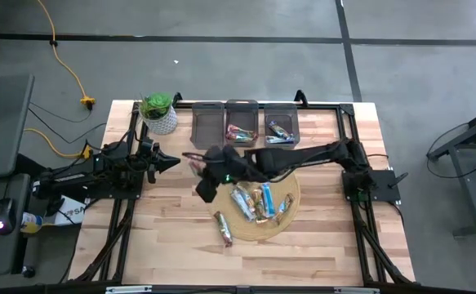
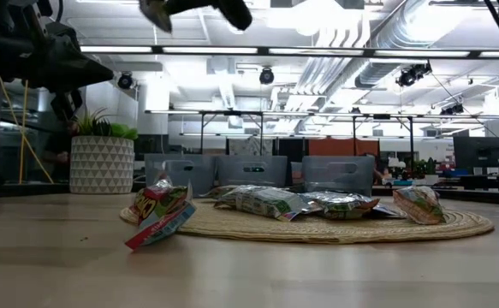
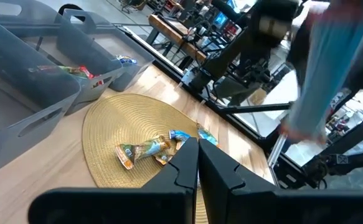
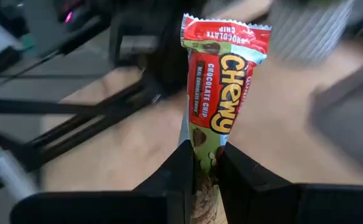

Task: Pick and place Granola Bars by type
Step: Put the red granola bar into the middle black bin, then put the yellow granola bar into the left black bin

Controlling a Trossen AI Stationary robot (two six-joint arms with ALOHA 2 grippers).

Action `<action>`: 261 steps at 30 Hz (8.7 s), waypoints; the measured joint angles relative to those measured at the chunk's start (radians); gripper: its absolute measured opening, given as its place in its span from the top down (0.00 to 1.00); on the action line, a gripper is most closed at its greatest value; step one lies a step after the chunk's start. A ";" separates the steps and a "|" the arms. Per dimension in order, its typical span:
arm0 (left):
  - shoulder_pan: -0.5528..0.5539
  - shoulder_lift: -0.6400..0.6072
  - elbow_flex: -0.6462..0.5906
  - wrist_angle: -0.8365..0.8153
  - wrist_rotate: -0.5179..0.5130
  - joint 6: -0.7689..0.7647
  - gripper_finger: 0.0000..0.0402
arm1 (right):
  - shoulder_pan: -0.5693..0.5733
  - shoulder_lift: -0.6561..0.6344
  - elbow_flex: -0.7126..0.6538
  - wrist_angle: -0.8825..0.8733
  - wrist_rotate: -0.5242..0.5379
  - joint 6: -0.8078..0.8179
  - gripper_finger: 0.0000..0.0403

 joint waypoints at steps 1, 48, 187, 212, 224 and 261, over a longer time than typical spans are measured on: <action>0.000 0.000 0.000 0.000 -0.001 0.000 0.98 | -0.004 -0.010 0.000 0.006 0.027 -0.037 0.88; 0.000 0.000 0.000 -0.007 -0.011 0.000 0.98 | -0.672 -0.088 0.000 -0.218 -0.244 -0.742 0.88; 0.000 0.000 0.000 -0.083 0.128 -0.018 0.98 | 0.188 -0.828 -1.119 -0.200 -0.272 0.028 0.64; 0.000 0.000 0.000 -0.083 0.131 -0.026 0.98 | 0.145 -0.494 -1.163 0.025 -0.352 -0.808 0.51; 0.000 0.000 0.000 -0.083 0.131 -0.027 0.98 | 0.144 -0.435 -1.163 0.000 -0.295 -0.841 0.51; 0.000 0.000 0.000 -0.083 0.128 -0.028 0.98 | 0.144 -0.391 -0.992 -0.042 -0.413 -0.418 0.87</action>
